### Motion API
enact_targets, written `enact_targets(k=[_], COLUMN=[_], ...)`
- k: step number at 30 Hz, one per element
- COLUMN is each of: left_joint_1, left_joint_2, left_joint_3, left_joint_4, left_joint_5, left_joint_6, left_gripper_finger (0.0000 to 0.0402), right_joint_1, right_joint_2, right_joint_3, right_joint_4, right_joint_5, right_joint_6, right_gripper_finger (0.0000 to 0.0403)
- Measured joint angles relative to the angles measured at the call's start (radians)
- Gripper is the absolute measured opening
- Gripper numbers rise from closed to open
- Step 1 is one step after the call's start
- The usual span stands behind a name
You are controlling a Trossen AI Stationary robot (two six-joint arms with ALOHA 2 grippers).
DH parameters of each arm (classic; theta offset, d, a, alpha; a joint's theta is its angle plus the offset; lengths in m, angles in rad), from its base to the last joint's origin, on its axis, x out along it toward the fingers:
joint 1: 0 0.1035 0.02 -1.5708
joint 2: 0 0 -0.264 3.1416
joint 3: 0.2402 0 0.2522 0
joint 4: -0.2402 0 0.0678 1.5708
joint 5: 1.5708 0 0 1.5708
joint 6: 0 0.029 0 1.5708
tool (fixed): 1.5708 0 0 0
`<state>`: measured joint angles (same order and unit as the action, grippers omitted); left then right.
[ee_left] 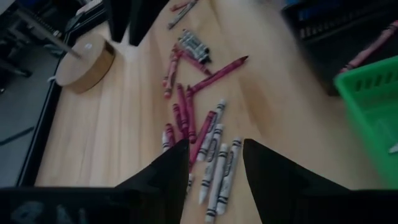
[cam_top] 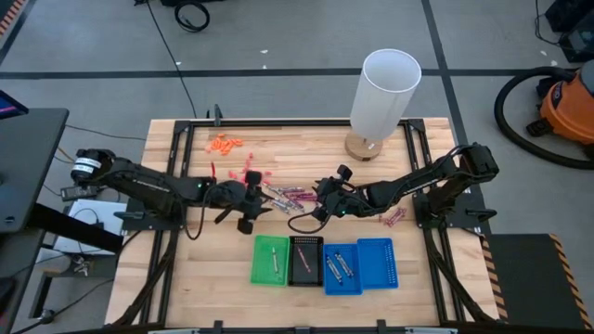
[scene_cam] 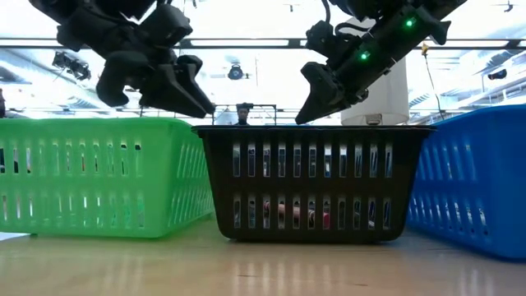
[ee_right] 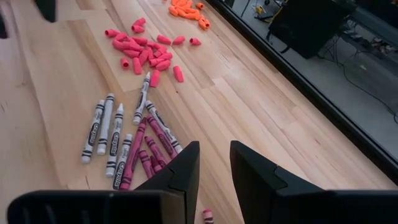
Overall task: Sort crayons
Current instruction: Put the white crayon into the green bin
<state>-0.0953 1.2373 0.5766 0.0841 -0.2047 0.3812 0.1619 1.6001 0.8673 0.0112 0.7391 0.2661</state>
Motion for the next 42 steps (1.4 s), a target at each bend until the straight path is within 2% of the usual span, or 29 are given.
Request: enact_targets(k=[6,9,15,20,33,38,42], left_joint_1=[0.035,0.056,0.09,0.13,0.209,0.256,0.295], left_joint_2=[0.0,0.01,0.02,0.056,0.167,0.22,0.258], left_joint_3=[0.0,0.0,0.0,0.0,0.0,0.0,0.0], left_joint_4=[0.01,0.012,0.017,0.076,0.241,0.276,0.261], left_joint_5=[0.003,0.047,0.063,0.103,0.124,0.228,0.252], left_joint_6=[-0.005,-0.005,-0.003,0.005,0.033,0.03,0.033], left_gripper_finger=[0.0162,0.0162,0.0162,0.0162,0.0162,0.0162,0.0162], right_joint_1=[0.0,0.0,0.013,0.028,0.035,0.035,0.035], right_joint_2=[0.0,0.0,-0.038,-0.072,-0.076,-0.076,-0.076], right_joint_3=[0.0,0.0,0.0,0.0,0.0,0.0,0.0], right_joint_4=[0.0,-0.006,-0.09,-0.113,-0.145,-0.15,-0.15], right_joint_5=[0.0,0.0,0.026,0.069,0.071,0.071,0.071], right_joint_6=[0.0,0.001,0.026,0.031,0.034,0.037,0.036], right_gripper_finger=[0.0098,0.0098,0.0098,0.0098,0.0098,0.0098,0.0098])
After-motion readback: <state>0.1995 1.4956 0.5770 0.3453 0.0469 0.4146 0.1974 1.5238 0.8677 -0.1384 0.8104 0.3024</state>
